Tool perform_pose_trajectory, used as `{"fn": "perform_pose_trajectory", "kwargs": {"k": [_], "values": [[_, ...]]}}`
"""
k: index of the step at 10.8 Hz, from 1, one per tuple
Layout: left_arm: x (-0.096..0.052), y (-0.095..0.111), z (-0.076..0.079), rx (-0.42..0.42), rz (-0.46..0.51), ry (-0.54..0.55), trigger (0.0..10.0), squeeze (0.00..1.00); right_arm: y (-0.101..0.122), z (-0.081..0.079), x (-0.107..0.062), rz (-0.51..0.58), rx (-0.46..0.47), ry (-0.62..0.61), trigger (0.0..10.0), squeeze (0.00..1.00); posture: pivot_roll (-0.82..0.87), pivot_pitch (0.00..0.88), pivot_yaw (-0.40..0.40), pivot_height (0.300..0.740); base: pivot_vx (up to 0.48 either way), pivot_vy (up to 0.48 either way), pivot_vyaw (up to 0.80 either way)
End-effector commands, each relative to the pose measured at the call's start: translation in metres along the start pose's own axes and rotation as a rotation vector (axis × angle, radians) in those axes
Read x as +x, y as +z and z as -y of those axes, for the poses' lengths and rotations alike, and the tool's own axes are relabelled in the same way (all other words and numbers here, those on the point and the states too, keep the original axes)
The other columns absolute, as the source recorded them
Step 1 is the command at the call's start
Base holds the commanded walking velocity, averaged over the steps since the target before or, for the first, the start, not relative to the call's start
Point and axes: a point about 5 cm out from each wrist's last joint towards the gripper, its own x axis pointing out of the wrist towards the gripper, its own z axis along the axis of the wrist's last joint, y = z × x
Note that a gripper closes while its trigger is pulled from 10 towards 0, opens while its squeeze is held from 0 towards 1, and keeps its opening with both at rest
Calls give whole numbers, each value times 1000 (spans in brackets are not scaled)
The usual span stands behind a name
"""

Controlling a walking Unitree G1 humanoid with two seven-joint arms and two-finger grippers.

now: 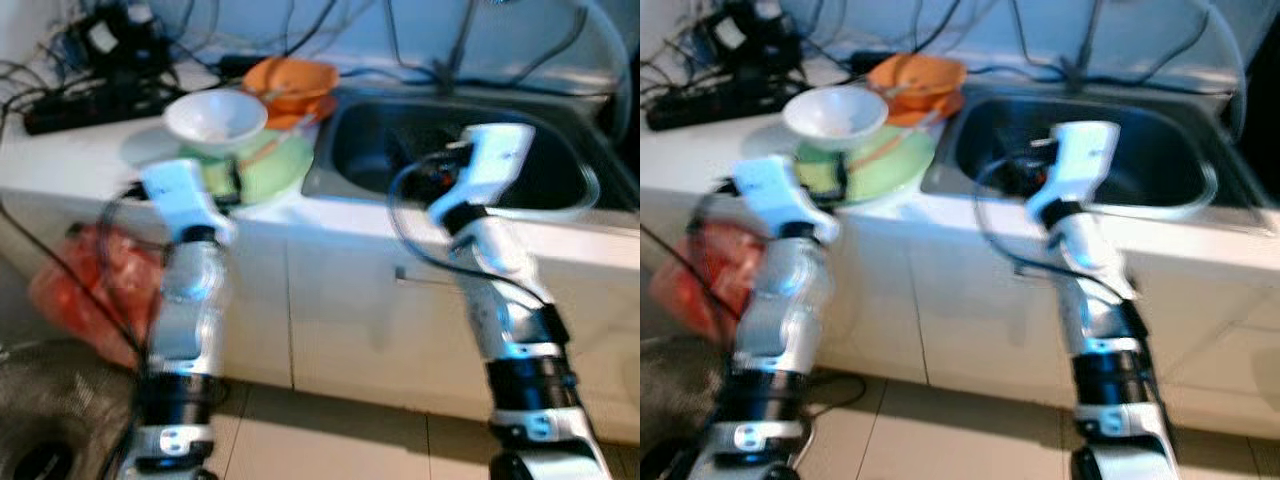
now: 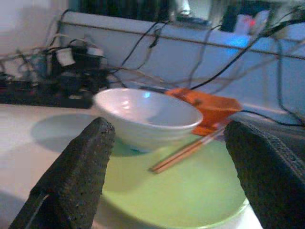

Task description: Kitchen organization

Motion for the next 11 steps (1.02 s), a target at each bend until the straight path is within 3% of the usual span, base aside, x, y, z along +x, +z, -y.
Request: {"fn": "perform_pose_trajectory", "kwargs": {"k": [1, 3, 11], "values": [[0, -1, 9, -10, -18, -36, 10000, 0, 6, 6, 0, 10, -16, -23, 10000, 0, 25, 20, 33, 740, 0, 0, -400], [3, -5, 10, -1, -71, -53, 10000, 0, 7, 5, 1, 20, -14, -25, 10000, 0, 27, 20, 36, 740, 330, 0, 0], [3, -7, 8, -2, -99, -65, 10000, 0, 6, 3, 2, 21, -18, -20, 10000, 0, 34, 13, 40, 740, 462, 0, 0]]}}
